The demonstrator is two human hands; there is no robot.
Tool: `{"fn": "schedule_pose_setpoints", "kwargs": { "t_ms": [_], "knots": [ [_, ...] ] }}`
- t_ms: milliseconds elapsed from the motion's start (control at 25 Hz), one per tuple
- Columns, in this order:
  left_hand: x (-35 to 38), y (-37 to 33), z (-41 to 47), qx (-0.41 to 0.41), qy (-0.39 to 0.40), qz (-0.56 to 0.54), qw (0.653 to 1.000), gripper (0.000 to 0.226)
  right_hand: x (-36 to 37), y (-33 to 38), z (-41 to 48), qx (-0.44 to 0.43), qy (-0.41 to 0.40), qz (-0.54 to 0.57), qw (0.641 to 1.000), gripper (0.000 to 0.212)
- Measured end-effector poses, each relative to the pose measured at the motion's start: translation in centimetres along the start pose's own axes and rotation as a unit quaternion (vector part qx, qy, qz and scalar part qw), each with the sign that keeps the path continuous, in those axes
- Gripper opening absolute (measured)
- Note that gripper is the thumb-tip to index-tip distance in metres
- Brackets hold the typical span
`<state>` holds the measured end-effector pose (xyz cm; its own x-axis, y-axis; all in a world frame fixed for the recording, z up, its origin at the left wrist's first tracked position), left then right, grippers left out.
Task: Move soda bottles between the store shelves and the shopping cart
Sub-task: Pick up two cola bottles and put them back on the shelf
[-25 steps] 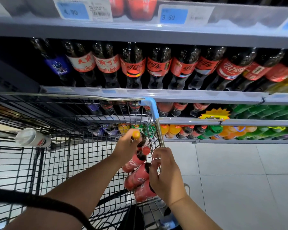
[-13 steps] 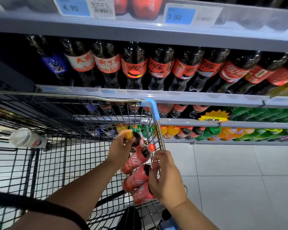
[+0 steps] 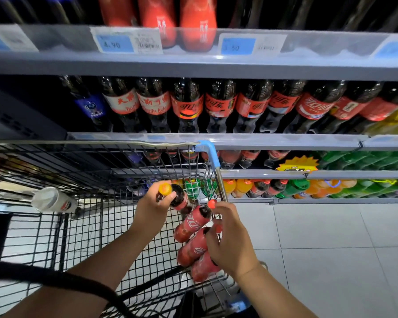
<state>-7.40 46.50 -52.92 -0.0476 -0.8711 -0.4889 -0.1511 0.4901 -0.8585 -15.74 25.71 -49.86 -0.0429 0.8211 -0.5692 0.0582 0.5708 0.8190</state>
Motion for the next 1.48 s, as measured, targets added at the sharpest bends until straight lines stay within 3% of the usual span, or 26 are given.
{"fn": "schedule_pose_setpoints", "kwargs": {
  "t_ms": [240, 440, 600, 800, 1200, 1360, 1480],
  "knots": [
    [-4.1, -4.2, -0.8, 0.041, 0.006, -0.045, 0.998, 0.023, -0.4, 1.8, 0.1, -0.050, 0.002, 0.013, 0.999, 0.032],
    [-7.1, -9.4, -0.7, 0.076, 0.023, -0.138, 0.987, 0.026, -1.6, 4.0, 2.1, 0.054, 0.054, 0.012, 0.997, 0.062],
    [-9.2, -15.4, -1.4, 0.152, 0.079, -0.183, 0.968, 0.016, -4.1, 9.0, 3.5, 0.021, 0.072, 0.083, 0.994, 0.057],
    [-11.5, -24.5, -2.3, 0.232, 0.123, -0.242, 0.934, 0.025, -9.9, 13.9, 3.4, -0.007, 0.114, 0.151, 0.982, 0.055],
    [-10.3, -40.0, -2.7, 0.324, 0.104, -0.256, 0.905, 0.035, -22.5, 21.2, 4.6, -0.140, -0.035, 0.151, 0.978, 0.062],
    [-7.3, -45.5, -1.8, 0.379, 0.097, -0.209, 0.896, 0.066, -29.8, 21.8, 6.3, -0.175, -0.088, 0.171, 0.966, 0.064],
    [-4.9, -51.1, -1.2, 0.437, 0.098, -0.201, 0.871, 0.073, -36.1, 23.0, 7.4, -0.231, -0.129, 0.155, 0.952, 0.065]
  ]
}}
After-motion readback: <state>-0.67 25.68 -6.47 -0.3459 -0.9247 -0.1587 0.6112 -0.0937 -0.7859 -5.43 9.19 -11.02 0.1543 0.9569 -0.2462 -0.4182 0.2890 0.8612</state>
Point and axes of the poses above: each hand's wrist, its own z-axis towards the middle knuckle, its own x-axis out of the palm, y = z × x, the point moved 3 cm from there along z, towards the middle knuckle, and after that the axes turned 3 degrees about x, right-handed, at the moved point
